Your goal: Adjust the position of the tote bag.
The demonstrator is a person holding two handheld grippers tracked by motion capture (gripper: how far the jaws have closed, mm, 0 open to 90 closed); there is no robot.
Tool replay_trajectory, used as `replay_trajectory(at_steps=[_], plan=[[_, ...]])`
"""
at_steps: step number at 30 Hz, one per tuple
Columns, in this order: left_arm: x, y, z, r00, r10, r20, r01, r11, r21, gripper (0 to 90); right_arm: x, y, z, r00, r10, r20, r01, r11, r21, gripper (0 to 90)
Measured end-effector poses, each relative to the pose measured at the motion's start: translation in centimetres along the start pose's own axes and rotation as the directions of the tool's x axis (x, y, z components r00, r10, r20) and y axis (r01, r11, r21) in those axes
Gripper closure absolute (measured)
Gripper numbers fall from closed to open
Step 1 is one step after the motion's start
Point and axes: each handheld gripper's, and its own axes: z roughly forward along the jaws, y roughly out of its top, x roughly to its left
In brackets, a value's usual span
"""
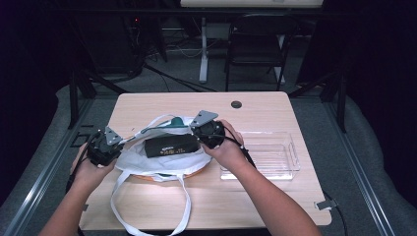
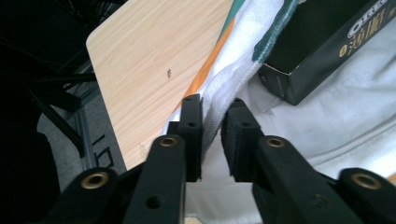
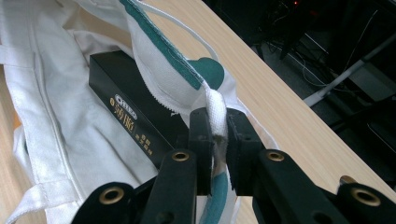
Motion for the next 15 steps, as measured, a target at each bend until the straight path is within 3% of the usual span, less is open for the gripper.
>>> replay_trajectory(at_steps=[3, 15], plan=[[0.0, 0.3, -0.1, 1.0, -0.001, -0.004, 0.001, 1.0, 0.003, 86.6, -0.1, 0.0, 0.0, 1.0, -0.002, 0.004, 0.002, 1.0, 0.0, 82.0], [0.6, 2.2, -0.1, 0.9994, -0.028, -0.022, 0.029, 0.9994, 0.017, 88.0, -0.9, -0.2, 0.5, 0.9997, 0.021, 0.01, -0.022, 1.0, 0.004, 81.9]])
